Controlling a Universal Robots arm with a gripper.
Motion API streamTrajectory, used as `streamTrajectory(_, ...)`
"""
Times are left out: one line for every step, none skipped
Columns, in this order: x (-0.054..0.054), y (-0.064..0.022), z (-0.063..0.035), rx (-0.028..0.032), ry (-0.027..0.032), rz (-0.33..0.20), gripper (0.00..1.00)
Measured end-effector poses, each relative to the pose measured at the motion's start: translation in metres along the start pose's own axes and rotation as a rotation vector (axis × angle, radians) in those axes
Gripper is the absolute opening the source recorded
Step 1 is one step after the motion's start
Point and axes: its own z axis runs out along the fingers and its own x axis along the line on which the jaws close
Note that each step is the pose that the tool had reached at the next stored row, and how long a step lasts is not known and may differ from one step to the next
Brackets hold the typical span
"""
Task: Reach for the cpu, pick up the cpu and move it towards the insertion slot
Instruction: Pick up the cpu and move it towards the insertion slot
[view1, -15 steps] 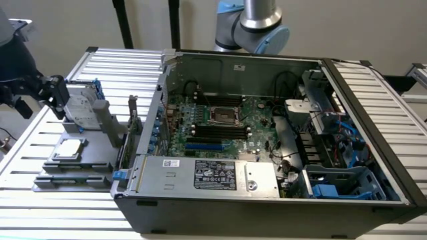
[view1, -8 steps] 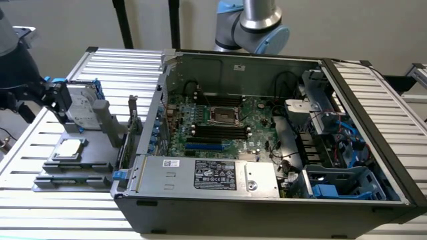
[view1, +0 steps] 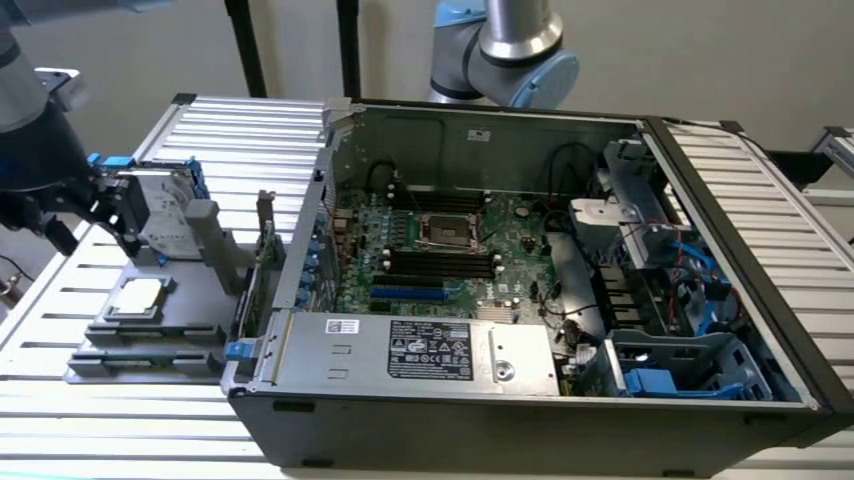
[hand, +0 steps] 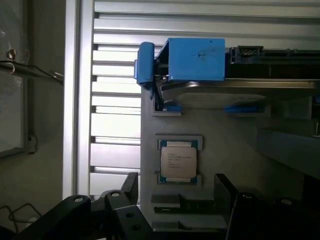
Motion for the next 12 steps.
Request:
streamTrajectory(0.0,-0.0001,0.0019,0.0,0.0,0.0,0.71)
streamTrajectory(0.0,-0.0001,0.0038,-0.0001,-0.0001,-0.001,0.71)
streamTrajectory(0.0,-0.0002,0.0057,-0.0001,-0.0001,-0.001,0.71)
streamTrajectory(0.0,-0.0003,0.0075,-0.0001,-0.0002,-0.001,0.71)
streamTrajectory(-0.001,-0.0003,0.0092,0.0,0.0,-0.002,0.71)
streamTrajectory(-0.001,-0.0004,0.011,0.0001,0.0001,-0.002,0.71)
streamTrajectory(-0.001,-0.0005,0.0128,0.0,0.0,-0.003,0.71)
streamTrajectory(-0.002,-0.0006,0.0146,0.0,0.0001,-0.003,0.71)
streamTrajectory(-0.002,-0.0007,0.0164,0.0001,0.0,-0.004,0.71)
streamTrajectory(-0.002,-0.0007,0.0182,0.0001,0.0,-0.004,0.71)
streamTrajectory(-0.003,-0.0008,0.0201,0.0003,0.0002,-0.005,0.71)
streamTrajectory(-0.003,-0.0009,0.0219,0.0006,0.0003,-0.005,0.71)
